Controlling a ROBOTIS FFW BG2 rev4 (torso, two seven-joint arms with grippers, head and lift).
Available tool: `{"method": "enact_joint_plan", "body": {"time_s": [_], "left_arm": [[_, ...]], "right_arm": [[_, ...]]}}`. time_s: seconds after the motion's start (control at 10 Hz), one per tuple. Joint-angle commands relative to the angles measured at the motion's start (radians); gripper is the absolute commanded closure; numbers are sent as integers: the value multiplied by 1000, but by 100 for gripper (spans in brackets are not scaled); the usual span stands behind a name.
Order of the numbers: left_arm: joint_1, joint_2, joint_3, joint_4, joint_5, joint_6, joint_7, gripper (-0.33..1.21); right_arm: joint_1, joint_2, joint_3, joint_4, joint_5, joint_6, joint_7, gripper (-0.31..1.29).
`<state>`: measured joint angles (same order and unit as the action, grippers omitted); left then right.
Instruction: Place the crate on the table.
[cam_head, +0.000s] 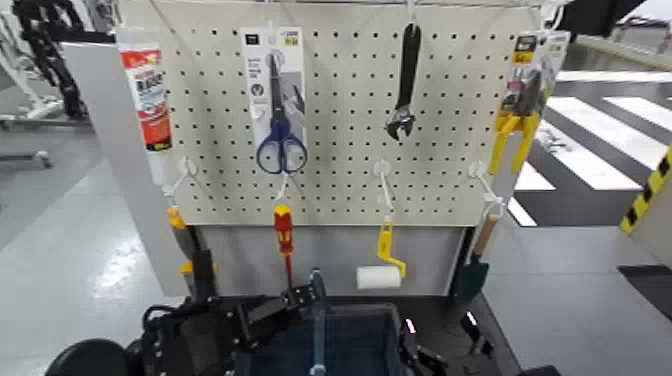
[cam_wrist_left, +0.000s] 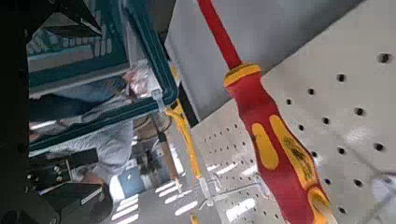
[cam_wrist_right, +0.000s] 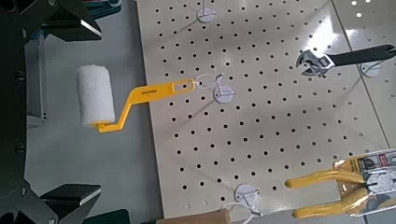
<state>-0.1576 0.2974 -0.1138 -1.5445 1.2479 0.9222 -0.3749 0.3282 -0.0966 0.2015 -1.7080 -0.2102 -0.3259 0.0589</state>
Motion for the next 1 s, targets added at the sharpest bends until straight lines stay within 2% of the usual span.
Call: {"method": "enact_joint_plan", "body": {"time_s": [0.1,0.3,0.5,0.7,1.0], "left_arm": [[96,-7,22,-121,-137,-128,-7,13],[173,-17,3,-146,-266,-347,-101,13],[227,-11,-33,-178,-370,-545,-127,13],[288,-9,-33,-223,-473,-691,-108,13],[403,-7,-38,-290,-582,-919,5,13]], "right_arm": [[0,0,-1,-1,-2,1,1,15],[2,0,-2,-4,-2,2,-1,15],[3,0,-5,-7,0,2,1,15],[5,0,-7,-12,0,2,2,15],[6,0,-8,-15,0,2,5,15]]}}
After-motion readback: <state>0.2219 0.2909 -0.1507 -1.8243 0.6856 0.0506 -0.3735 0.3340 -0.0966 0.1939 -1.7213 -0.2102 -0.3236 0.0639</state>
